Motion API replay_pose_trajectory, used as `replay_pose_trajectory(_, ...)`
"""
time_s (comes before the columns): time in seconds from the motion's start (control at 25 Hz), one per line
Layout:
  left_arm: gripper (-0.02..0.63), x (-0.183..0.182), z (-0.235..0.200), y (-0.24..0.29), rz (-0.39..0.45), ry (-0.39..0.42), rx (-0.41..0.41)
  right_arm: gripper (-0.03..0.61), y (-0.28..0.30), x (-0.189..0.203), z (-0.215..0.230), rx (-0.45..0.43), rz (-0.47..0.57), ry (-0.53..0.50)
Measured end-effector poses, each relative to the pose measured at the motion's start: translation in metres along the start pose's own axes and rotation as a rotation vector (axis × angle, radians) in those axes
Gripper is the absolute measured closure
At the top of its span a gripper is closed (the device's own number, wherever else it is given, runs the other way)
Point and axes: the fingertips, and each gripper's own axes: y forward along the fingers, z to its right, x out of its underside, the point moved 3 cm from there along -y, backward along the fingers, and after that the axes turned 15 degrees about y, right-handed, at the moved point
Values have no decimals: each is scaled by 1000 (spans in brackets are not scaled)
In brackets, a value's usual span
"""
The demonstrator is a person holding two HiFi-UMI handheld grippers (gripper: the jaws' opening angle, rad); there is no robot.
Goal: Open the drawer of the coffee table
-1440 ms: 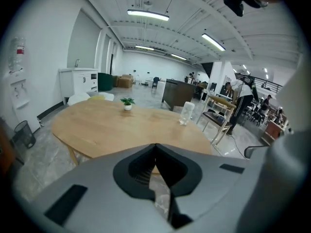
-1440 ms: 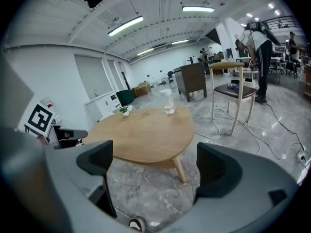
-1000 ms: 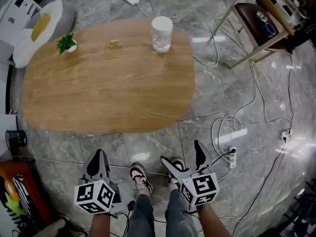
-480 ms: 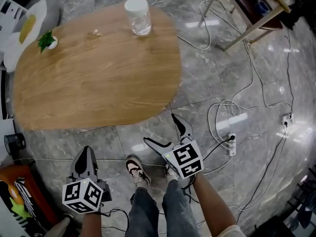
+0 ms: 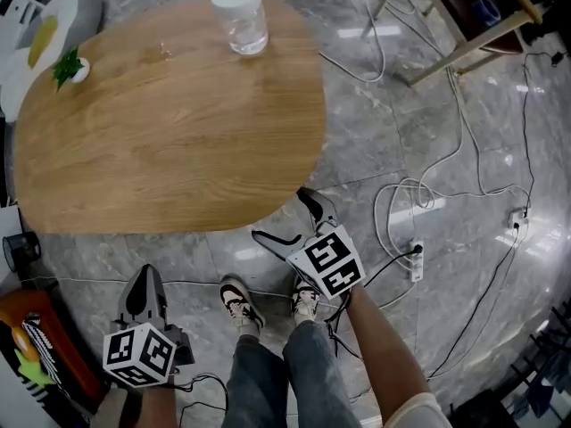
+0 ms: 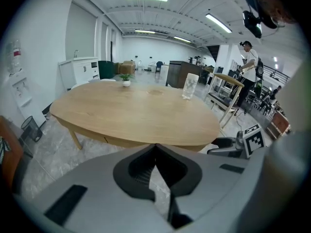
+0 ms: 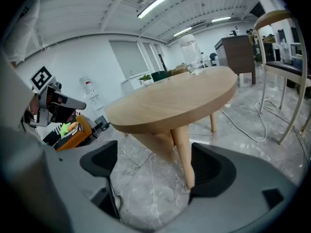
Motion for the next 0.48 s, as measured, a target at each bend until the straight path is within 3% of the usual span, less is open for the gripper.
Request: replay_pose_trajectory(0.48,621,-2,2,16,-29,-30,-26,136,33,-6,8,-86,-35,-30)
